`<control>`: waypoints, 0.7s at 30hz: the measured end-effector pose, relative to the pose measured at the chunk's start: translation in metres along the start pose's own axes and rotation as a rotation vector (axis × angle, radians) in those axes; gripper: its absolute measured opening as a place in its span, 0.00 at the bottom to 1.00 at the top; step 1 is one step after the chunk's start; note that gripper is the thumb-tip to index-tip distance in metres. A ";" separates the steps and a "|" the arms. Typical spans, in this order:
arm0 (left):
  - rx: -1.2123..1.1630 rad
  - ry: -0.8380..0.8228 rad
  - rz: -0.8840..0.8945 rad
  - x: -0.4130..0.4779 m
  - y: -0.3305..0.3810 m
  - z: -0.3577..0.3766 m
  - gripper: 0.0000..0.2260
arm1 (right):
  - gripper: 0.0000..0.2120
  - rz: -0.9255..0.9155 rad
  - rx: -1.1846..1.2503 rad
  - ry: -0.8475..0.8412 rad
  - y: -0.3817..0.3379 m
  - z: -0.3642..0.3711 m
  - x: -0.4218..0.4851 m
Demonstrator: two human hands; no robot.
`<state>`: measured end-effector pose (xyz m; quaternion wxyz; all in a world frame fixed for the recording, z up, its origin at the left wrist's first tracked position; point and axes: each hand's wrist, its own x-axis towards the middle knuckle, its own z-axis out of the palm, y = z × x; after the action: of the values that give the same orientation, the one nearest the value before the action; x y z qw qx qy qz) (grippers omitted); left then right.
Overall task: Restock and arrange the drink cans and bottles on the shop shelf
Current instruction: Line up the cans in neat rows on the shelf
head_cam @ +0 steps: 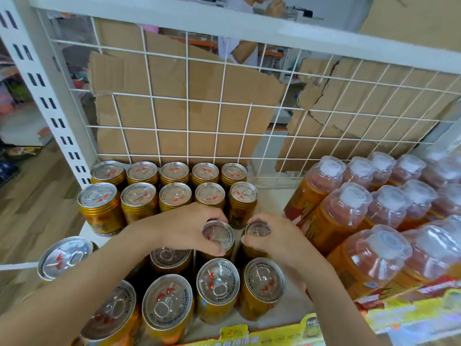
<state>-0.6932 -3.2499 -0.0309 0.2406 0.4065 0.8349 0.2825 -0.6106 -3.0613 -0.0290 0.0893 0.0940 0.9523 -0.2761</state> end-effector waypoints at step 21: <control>0.305 0.443 0.054 0.018 -0.021 -0.029 0.32 | 0.30 -0.140 0.004 0.188 -0.002 -0.011 0.053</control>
<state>-0.7334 -3.2542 -0.0271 -0.0196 0.3887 0.8889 0.2417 -0.6637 -3.0500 -0.0306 -0.0200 0.0529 0.9602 -0.2734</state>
